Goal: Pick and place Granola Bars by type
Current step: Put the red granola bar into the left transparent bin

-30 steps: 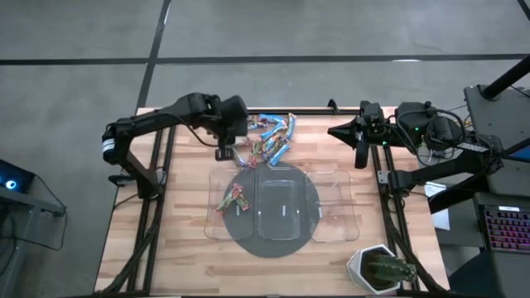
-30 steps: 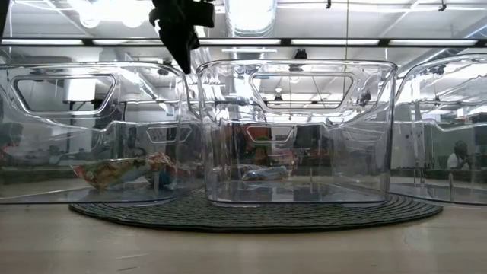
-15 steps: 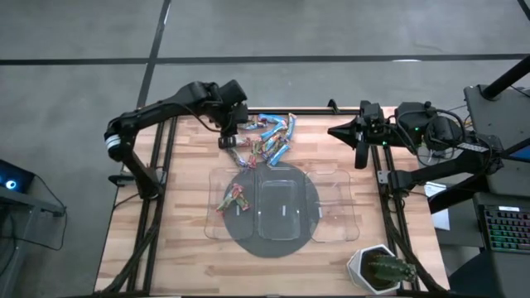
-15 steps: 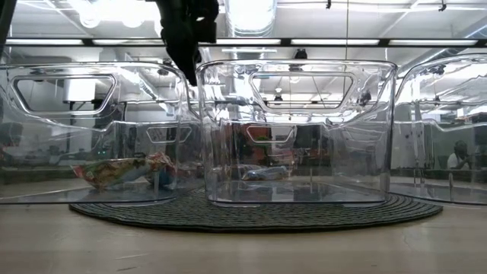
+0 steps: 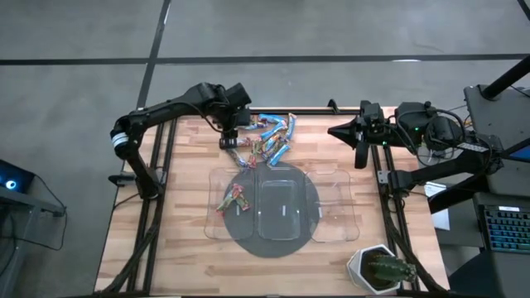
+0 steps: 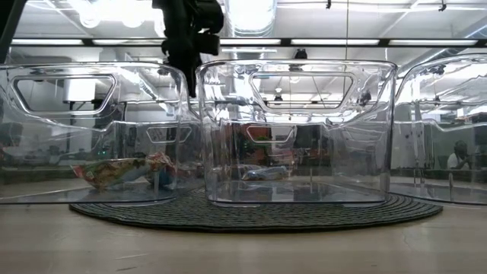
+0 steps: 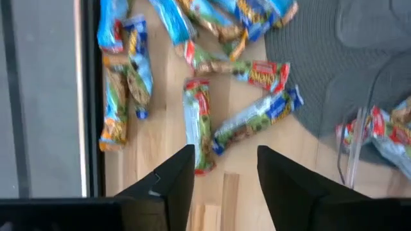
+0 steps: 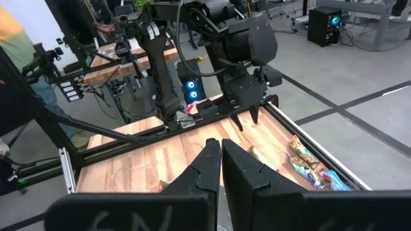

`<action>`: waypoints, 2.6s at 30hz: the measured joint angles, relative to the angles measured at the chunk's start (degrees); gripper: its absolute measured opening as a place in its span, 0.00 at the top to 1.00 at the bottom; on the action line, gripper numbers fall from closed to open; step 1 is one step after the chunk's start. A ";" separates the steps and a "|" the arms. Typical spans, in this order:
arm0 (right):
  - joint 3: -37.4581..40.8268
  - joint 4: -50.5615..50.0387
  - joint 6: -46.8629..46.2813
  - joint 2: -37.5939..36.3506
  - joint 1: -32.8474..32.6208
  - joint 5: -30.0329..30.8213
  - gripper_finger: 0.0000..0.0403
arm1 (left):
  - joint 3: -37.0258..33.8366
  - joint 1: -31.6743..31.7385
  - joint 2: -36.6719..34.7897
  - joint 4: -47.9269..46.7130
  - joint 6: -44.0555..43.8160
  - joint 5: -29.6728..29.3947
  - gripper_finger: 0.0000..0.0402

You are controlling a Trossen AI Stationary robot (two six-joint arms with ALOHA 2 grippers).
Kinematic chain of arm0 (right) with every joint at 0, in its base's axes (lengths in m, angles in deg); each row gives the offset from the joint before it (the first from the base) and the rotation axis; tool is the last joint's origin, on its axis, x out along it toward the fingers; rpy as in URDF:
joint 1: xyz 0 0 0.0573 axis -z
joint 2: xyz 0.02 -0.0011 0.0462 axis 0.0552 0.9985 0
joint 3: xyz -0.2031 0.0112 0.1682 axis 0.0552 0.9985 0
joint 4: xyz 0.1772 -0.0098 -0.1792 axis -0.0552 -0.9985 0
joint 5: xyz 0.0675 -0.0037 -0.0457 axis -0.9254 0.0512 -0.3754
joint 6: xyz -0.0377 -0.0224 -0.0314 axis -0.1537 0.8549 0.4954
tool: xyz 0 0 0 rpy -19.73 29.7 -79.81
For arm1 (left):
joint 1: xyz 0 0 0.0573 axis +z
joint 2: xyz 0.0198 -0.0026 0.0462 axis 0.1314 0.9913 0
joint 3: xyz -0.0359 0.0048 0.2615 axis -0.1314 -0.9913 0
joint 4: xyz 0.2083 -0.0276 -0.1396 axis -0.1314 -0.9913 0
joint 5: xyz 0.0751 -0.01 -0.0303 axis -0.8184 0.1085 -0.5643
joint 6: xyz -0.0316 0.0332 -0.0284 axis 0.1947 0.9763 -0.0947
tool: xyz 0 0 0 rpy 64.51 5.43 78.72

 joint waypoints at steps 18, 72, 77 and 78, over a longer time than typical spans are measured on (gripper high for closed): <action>-0.58 0.00 -1.09 3.90 2.61 1.52 0.98 | 0.22 0.08 -6.52 -0.42 -6.83 7.94 1.00; -43.47 -25.34 13.56 38.56 35.15 -20.85 0.98 | -13.42 3.01 -32.09 20.78 -17.68 15.83 1.00; -48.33 -26.29 14.01 45.90 37.09 -21.05 0.96 | -13.45 3.01 -32.43 20.85 -17.74 15.85 1.00; -49.11 -26.37 14.25 47.20 37.39 -21.03 0.94 | -13.39 3.01 -32.54 20.83 -17.77 15.85 1.00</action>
